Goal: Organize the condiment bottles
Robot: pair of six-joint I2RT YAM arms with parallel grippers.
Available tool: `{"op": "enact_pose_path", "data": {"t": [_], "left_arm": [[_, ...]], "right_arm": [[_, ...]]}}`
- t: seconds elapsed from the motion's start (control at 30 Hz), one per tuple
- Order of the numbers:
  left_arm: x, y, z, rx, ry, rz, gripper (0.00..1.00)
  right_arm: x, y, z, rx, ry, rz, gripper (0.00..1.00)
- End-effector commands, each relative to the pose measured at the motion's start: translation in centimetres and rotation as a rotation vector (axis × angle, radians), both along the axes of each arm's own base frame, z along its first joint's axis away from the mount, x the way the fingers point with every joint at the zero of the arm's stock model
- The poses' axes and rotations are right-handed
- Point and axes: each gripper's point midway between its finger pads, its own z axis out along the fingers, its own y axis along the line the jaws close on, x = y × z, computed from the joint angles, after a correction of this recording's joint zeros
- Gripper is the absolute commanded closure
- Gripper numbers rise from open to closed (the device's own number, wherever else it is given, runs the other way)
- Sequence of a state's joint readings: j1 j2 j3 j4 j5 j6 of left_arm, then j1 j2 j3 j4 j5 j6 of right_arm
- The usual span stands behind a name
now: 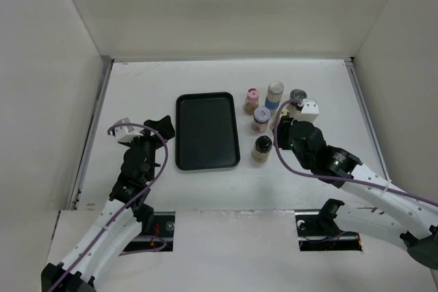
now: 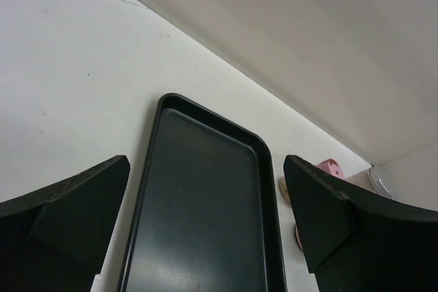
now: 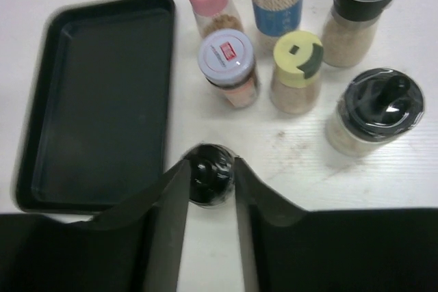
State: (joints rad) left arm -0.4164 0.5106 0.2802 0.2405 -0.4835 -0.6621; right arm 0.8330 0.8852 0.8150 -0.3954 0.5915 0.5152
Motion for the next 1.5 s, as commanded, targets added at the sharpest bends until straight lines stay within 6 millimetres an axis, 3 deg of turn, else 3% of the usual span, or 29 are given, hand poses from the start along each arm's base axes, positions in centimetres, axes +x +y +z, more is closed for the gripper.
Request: {"op": "enact_pose_path", "data": {"t": [0.0, 0.07, 0.4, 0.67, 1.03, 1.27, 1.37, 1.47], "left_arm": [[0.2, 1.1, -0.1, -0.054, -0.002, 0.050, 0.00], [0.4, 1.4, -1.0, -0.075, 0.033, 0.062, 0.00], [0.7, 2.0, -2.7, -0.106, 0.066, 0.083, 0.00], [0.8, 1.9, -3.2, -0.109, 0.060, 0.075, 0.00], [0.8, 1.8, -3.2, -0.102, 0.056, 0.069, 0.00], [0.8, 1.8, -3.1, -0.101, 0.050, 0.068, 0.00], [0.8, 1.7, -3.1, -0.100, 0.049, 0.067, 0.00], [0.8, 1.7, -3.1, -0.102, 0.047, 0.065, 0.00]], "right_arm": [[-0.6, -0.3, -0.8, -0.034, 0.037, 0.003, 0.46], [-0.6, 0.4, -1.3, -0.035, 0.052, 0.032, 0.30], [-0.8, 4.3, -3.9, -0.046, 0.124, 0.167, 0.20], [0.0, 5.5, -6.2, -0.111, 0.167, 0.193, 0.12], [1.7, 5.1, -8.9, -0.180, 0.209, 0.139, 0.15], [2.4, 5.1, -9.4, -0.200, 0.214, 0.126, 0.32], [2.4, 4.9, -9.0, -0.220, 0.213, 0.116, 0.41], [2.6, 4.6, -6.8, -0.212, 0.167, 0.089, 0.45]]}}
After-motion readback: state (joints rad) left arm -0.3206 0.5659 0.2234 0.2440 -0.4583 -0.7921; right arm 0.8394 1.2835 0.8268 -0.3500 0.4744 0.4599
